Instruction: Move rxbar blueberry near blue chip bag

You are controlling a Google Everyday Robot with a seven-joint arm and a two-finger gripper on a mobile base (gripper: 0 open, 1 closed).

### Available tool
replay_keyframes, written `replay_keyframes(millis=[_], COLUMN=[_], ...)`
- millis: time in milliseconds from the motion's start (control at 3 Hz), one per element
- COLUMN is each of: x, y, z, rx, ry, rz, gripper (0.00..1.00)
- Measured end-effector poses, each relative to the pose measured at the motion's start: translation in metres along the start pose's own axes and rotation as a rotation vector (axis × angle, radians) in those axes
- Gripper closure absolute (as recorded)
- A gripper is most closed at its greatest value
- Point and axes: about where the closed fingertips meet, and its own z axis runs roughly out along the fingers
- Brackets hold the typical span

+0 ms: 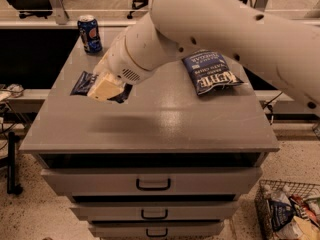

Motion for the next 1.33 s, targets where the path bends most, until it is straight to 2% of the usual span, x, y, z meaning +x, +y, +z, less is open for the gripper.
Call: replay_keyframes(millis=[333,667,1000,1333], x=[0.0,0.006,0.041,0.094], y=[0.0,-0.005,-0.026,-0.047], z=[-0.001,-0.007,-0.041,-0.088], rx=[0.0,0.001,0.044,0.096], ry=[0.001,0.011,0.094,0.179], rz=[-0.003,-0.032,-0.061,-0.053], gripper=[1.0,1.0,1.0,1.0])
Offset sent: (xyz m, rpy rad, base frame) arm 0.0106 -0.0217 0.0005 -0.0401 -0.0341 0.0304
